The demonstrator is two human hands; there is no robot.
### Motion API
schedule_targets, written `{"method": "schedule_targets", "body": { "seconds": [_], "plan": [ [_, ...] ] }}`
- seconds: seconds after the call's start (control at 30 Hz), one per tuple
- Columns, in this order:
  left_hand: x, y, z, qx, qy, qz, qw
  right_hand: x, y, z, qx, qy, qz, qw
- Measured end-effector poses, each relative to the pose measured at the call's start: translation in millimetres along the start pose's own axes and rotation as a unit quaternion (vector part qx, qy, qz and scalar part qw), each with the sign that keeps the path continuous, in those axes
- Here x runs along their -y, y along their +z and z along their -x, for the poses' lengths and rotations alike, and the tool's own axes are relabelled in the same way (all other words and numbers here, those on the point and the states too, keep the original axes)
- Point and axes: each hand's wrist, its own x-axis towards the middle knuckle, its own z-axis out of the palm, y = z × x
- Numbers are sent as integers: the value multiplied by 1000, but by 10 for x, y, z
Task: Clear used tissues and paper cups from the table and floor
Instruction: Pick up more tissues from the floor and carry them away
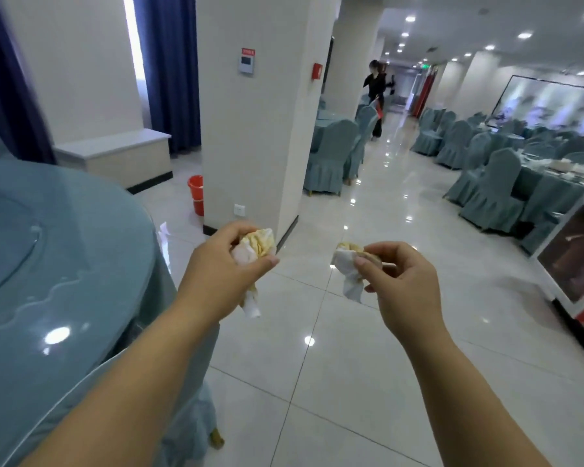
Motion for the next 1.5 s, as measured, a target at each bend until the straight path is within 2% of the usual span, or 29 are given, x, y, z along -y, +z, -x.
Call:
{"method": "schedule_targets", "body": {
  "seconds": [0.2,0.37,0.73,0.93,1.17,1.37,1.5],
  "plan": [
    [457,272,-1026,-49,-49,-11,998,-472,559,-1132,60,-7,-18,998],
    [851,423,-2089,-61,-65,13,996,-754,1113,-2161,71,-4,-17,997],
    [1562,166,-3892,-141,-116,-14,983,-1058,2743,-4015,152,15,-82,985],
    [2009,-56,-4845,-235,-144,-29,961,-1282,3773,-4950,218,26,-132,967],
    [2552,-137,-5910,-331,-204,-32,921,-1503,4838,-6163,303,13,-134,944],
    [3067,-256,-6733,-349,-248,-47,903,-1654,5687,-6905,338,14,-146,930],
    [3529,-480,-7238,-352,-257,-95,895,-1757,6326,-7275,358,10,-152,921]
  ]
}}
